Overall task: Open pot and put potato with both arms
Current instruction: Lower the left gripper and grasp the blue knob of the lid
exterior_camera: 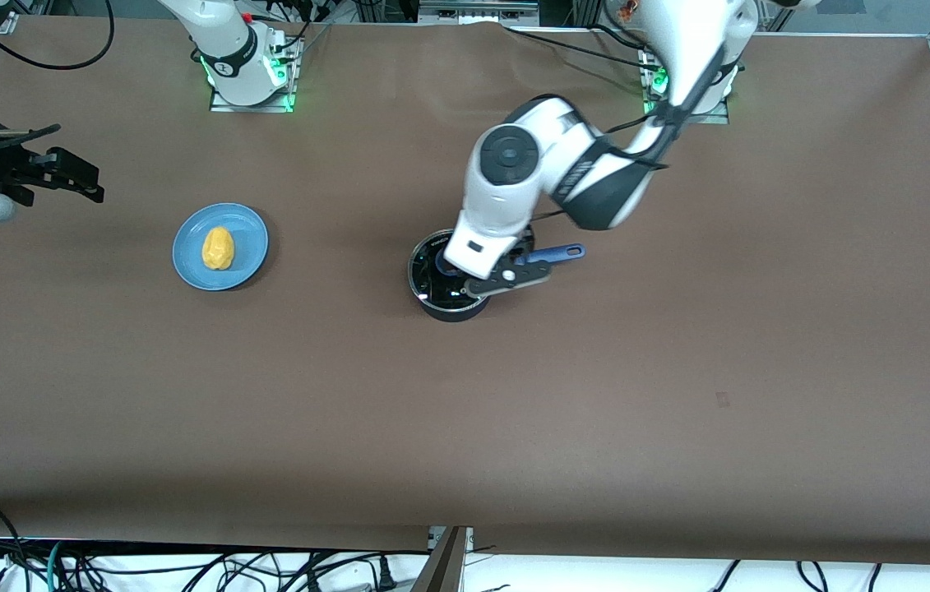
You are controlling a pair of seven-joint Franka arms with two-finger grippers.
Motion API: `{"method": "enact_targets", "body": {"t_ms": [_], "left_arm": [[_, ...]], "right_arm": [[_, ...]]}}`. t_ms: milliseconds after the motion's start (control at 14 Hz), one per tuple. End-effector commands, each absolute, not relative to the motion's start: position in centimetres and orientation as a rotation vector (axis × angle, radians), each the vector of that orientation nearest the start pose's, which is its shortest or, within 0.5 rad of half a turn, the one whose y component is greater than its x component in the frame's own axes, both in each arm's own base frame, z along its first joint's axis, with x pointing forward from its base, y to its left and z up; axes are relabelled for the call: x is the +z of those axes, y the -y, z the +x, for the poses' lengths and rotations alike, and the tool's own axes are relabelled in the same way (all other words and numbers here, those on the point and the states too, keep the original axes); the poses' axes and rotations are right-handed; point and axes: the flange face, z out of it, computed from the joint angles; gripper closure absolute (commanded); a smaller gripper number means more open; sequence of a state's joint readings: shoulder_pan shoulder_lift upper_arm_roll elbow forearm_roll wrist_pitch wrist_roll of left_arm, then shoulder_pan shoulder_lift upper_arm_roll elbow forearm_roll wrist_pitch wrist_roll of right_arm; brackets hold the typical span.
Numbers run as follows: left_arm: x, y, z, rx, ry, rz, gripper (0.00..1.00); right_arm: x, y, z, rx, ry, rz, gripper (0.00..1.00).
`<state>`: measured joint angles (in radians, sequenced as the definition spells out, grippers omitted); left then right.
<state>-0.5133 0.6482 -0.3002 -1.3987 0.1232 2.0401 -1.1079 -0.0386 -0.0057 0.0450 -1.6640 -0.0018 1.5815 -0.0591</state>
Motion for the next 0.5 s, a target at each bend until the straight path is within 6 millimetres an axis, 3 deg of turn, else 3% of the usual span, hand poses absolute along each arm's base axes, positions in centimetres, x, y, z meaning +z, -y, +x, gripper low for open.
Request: {"method": "enact_targets", "body": {"t_ms": [0,214,429], "left_arm": [[31.6,51.3,52.4,0.011,0.491,-3.152,0.0],[29.8,53.9,50.3,0.006,0.483,-3.167,0.0],[29.0,54.4,49.7,-0.02,0.477,-3.151,0.0]], "right_arm": [[58.7,-0.2,54.5,0.143,0.083,-3.12,0.0],[58.7,0.1,54.5,0.143,0.076,-3.12,0.0],[58.7,0.1,54.5,0.143,0.076,-3.12,0.0]]}}
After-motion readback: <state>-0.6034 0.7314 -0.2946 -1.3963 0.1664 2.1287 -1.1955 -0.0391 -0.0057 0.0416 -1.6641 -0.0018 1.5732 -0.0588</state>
